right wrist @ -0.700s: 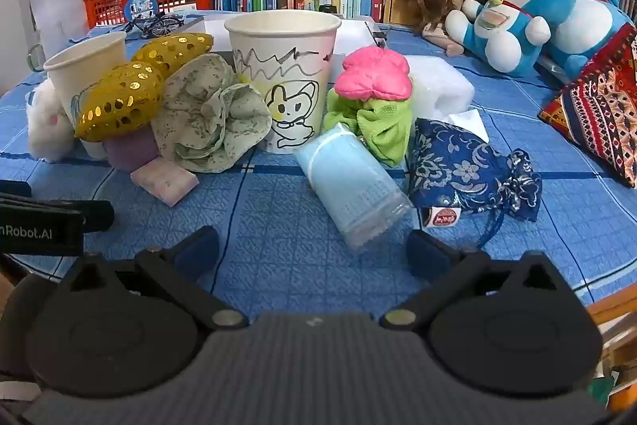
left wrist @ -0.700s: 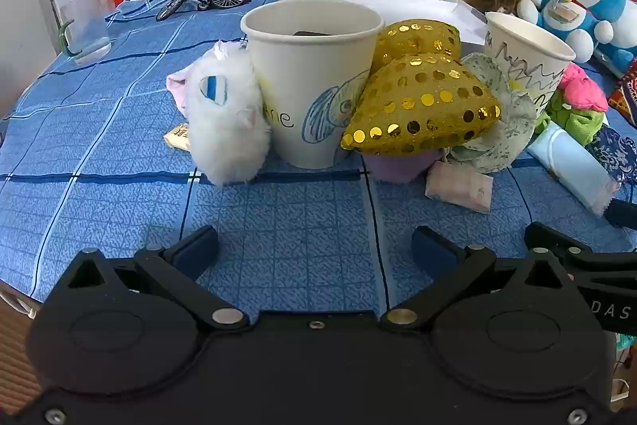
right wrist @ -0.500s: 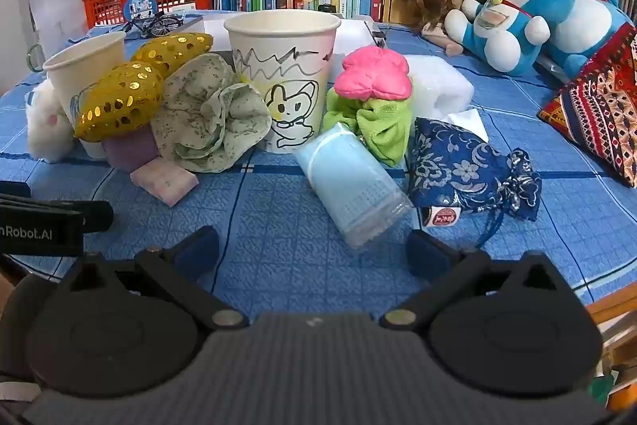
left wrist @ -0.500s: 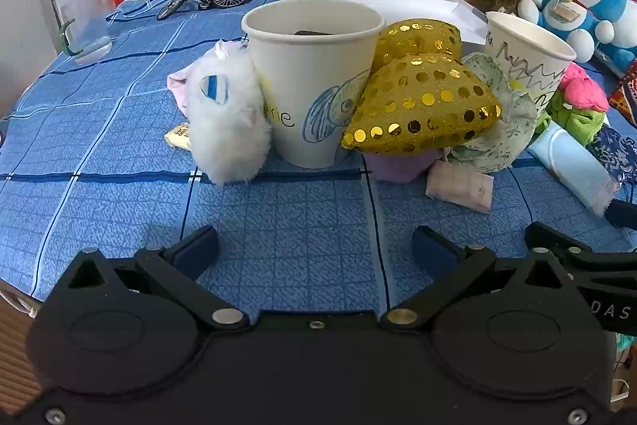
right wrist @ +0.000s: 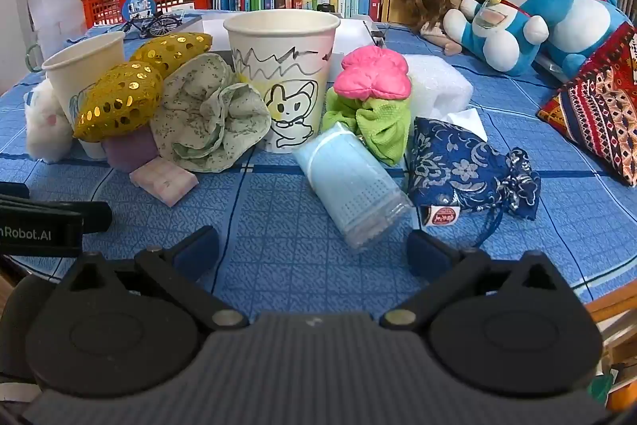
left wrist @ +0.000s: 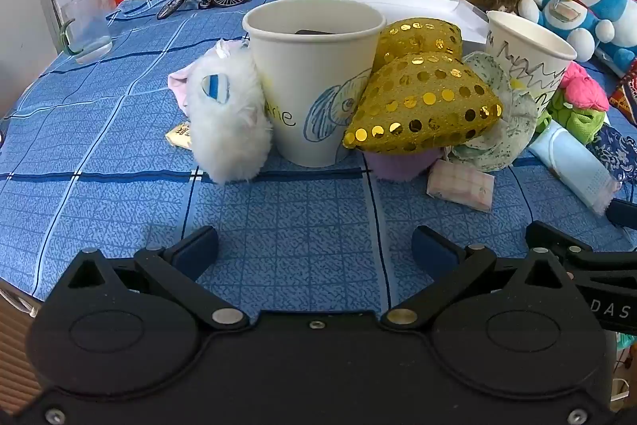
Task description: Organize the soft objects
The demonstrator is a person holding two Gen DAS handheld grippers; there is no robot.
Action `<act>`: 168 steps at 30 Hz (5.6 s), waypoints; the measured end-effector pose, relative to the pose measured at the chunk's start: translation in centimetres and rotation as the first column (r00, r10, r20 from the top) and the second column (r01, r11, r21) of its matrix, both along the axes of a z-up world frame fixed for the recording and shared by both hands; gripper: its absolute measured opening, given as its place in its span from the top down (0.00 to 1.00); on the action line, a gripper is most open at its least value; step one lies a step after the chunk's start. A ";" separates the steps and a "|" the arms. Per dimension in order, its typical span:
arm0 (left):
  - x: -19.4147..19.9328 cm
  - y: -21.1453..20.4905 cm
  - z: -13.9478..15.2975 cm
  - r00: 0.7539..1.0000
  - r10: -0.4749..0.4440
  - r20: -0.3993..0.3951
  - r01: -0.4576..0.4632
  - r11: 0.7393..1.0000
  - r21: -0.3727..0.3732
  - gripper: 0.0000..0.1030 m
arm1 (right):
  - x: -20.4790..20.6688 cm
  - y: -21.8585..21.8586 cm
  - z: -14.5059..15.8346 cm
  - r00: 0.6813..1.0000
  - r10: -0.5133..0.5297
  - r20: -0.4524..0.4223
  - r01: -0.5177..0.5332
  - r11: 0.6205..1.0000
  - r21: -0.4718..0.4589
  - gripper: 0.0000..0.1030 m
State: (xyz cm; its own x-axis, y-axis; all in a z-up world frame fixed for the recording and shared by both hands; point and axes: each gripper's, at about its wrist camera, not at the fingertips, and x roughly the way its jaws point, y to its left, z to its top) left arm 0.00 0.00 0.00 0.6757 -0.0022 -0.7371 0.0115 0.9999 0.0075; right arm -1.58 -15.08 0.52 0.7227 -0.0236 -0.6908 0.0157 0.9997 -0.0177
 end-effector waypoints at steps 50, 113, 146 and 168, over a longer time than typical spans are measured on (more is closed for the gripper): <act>0.0 0.0 0.0 1.000 0.000 -0.002 0.000 1.000 0.001 0.00 | -0.1 0.1 0.0 1.000 0.000 0.001 0.000 1.000 -0.002 0.00; -1.1 5.7 2.8 0.989 -0.003 0.147 0.016 0.996 -0.087 0.44 | -2.1 2.5 2.7 0.966 0.165 0.198 -0.160 0.986 -0.042 0.10; 2.5 7.3 2.6 0.970 0.032 0.239 -0.011 0.996 -0.091 0.70 | 1.6 5.8 0.4 0.927 0.359 0.106 -0.360 0.933 -0.009 0.64; 3.1 8.7 12.4 0.935 0.004 0.354 0.073 0.976 -0.204 0.70 | 2.1 1.1 8.3 0.940 0.252 0.230 -0.275 0.959 0.071 0.66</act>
